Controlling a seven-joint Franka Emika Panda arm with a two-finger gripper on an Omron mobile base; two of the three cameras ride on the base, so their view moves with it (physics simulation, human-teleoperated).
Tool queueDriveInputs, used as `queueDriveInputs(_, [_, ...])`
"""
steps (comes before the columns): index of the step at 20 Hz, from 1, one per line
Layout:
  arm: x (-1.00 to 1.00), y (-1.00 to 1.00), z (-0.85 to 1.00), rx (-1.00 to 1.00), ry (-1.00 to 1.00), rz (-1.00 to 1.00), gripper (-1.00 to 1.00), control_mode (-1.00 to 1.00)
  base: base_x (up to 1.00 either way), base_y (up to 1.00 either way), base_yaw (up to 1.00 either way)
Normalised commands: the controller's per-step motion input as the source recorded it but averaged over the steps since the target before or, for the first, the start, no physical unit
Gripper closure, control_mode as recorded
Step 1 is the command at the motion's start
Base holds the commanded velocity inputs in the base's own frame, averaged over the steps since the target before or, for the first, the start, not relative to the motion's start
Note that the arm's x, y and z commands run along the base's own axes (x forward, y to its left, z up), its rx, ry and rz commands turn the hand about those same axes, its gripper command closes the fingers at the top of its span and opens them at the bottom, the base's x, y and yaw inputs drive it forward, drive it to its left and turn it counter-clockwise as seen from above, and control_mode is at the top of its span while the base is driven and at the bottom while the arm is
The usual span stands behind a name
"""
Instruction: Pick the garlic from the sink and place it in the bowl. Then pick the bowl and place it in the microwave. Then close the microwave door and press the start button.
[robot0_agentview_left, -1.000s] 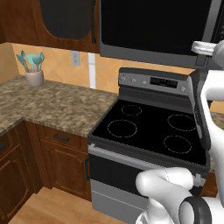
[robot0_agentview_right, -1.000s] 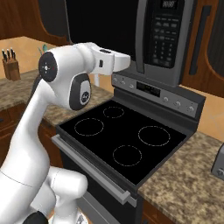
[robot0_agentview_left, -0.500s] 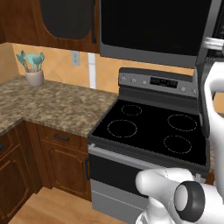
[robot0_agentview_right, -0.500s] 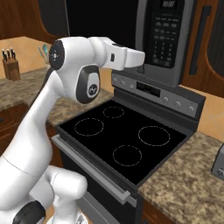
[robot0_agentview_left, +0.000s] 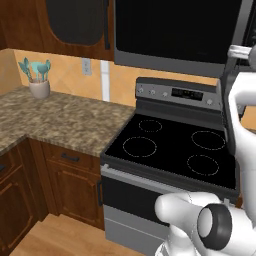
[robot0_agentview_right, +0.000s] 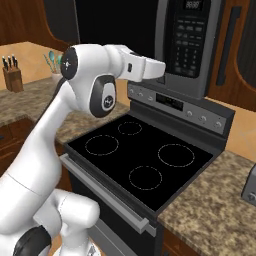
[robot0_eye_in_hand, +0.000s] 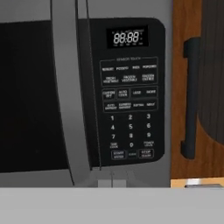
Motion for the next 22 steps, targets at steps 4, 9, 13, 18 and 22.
queueDriveInputs(4, [0.16, -0.37, -0.4, 0.0, 0.04, 0.0, 1.0, -1.0, 0.0, 0.0, 0.0])
queueDriveInputs(9, [0.33, -0.11, -0.27, 0.0, -0.02, 0.0, 1.0, -1.0, 0.0, 0.0, 0.0])
queueDriveInputs(13, [0.55, -0.07, -0.14, 0.0, 0.0, 0.0, 1.0, -1.0, 0.0, 0.0, 0.0])
queueDriveInputs(18, [0.31, -0.31, -0.06, 0.0, 0.0, 0.0, 1.0, -1.0, 0.0, 0.0, 0.0])
queueDriveInputs(22, [0.26, -0.24, -0.01, 0.0, 0.0, 0.0, 1.0, -1.0, 0.0, 0.0, 0.0])
